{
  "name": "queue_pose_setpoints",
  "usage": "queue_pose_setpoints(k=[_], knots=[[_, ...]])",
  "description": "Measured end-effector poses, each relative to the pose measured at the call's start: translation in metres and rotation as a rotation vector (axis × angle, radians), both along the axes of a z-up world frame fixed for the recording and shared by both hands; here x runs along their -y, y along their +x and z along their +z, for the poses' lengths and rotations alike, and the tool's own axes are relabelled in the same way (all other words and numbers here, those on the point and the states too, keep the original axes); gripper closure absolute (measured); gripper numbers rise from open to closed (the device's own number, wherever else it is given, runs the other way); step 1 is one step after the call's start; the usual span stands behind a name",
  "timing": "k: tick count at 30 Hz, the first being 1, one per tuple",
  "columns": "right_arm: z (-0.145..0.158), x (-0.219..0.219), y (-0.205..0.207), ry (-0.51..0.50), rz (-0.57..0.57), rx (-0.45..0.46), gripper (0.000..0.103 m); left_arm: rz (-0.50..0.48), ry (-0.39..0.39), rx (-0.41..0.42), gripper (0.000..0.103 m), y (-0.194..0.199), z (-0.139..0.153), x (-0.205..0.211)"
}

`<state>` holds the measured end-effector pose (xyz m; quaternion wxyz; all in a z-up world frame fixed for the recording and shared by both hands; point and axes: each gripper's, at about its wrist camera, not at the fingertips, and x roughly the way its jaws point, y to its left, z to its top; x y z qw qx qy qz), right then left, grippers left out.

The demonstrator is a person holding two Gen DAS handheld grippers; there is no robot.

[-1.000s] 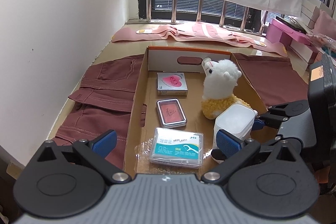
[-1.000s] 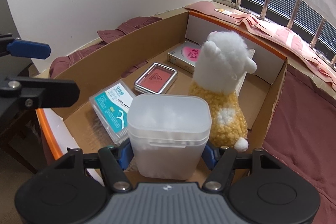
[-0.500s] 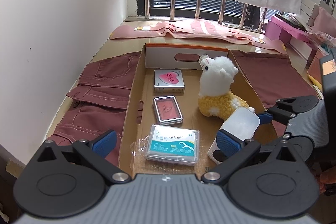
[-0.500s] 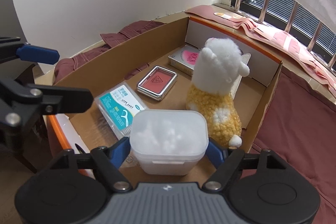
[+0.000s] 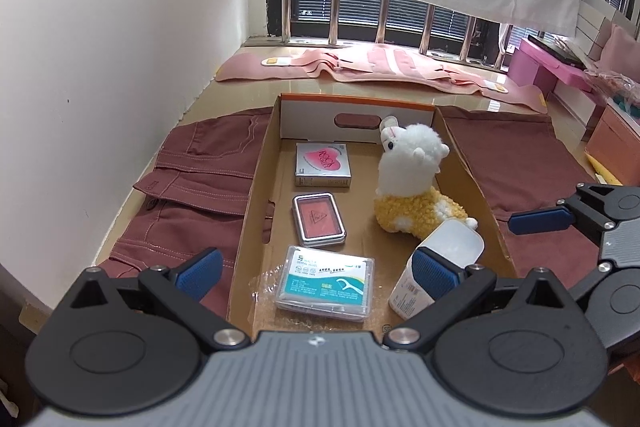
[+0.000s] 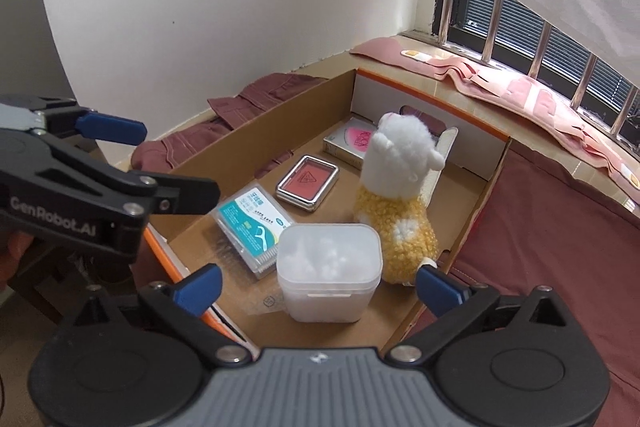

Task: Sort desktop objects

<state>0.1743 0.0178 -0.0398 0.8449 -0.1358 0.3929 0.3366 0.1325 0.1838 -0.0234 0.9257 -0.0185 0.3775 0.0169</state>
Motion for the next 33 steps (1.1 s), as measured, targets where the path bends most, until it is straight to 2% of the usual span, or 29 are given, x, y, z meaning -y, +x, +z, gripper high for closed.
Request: queue_pose_setpoints(k=[5,9,22,33], knots=[[0.008,0.009,-0.009,0.041,-0.024,-0.041,0.0,-0.004,-0.015,0.005,0.0,-0.004,0.006,0.004],[0.016,0.014,-0.02,0.044,-0.054,-0.019,0.0,0.0,-0.004,0.025,0.0,-0.013,0.012,0.006],[0.045,0.028,-0.062,0.148,-0.193,0.003,0.0,0.019,0.03,0.089,0.0,-0.043,0.031,0.011],[0.048,0.01,-0.107,0.128,-0.257,0.075,0.0,0.069,0.008,0.109,0.0,-0.078,0.038,-0.005]])
